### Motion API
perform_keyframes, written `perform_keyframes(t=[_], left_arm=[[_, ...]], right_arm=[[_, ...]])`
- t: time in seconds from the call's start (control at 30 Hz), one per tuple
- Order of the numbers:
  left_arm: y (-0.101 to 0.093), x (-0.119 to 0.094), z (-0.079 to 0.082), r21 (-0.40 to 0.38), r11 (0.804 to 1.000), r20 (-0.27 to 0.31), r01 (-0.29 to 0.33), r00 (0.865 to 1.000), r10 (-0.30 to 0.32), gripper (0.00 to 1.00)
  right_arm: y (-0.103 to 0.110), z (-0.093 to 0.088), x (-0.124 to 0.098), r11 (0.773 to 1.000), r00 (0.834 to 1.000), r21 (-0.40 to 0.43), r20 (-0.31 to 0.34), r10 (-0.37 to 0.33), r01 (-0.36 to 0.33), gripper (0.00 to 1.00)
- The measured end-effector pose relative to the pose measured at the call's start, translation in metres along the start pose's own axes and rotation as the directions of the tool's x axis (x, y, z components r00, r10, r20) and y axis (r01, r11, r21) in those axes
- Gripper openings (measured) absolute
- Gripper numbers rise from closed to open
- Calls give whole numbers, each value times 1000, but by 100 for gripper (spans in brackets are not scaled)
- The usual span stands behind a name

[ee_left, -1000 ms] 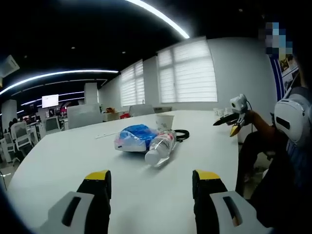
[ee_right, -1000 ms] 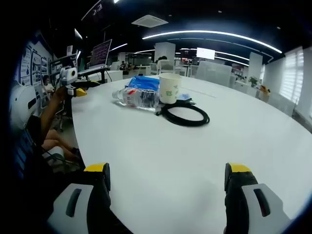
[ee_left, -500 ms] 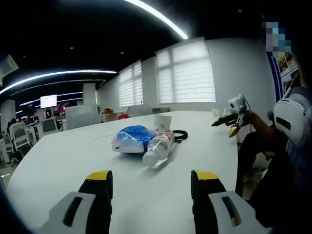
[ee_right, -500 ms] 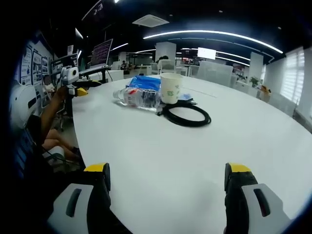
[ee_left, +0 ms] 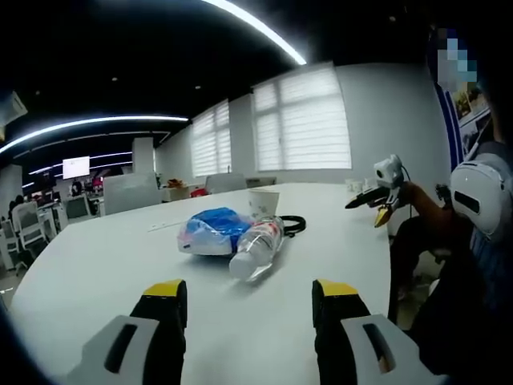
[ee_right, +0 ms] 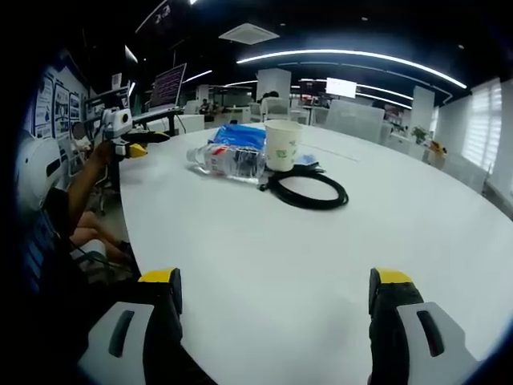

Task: Arrange the tabletop items into an orderly group along one side of the table until the central work area is clear of visible clutter.

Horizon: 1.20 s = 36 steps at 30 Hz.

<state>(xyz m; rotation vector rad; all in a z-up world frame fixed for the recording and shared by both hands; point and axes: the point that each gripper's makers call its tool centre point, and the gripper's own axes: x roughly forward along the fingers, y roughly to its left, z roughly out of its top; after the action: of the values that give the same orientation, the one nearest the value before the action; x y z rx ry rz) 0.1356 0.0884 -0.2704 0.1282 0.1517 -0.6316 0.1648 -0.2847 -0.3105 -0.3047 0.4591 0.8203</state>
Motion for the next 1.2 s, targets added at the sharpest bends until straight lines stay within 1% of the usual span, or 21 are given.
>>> perform_keyframes(t=[0.73,0.97,1.2], left_arm=[[4,2,-1,-7,1000,4,-1,1000,1,60],[5,5,5,-6,1000,20,2,1000,-2,59],[6,9,3,-9,1000,17,9,1000,-9,59]], right_arm=[[3,3,3,1000,1000,-6,1,7,-7,93],[4,4,5,1000,1000,-7,0,11,-11,93],[3,4,4,1000,1000,1,2,8,-8,93]])
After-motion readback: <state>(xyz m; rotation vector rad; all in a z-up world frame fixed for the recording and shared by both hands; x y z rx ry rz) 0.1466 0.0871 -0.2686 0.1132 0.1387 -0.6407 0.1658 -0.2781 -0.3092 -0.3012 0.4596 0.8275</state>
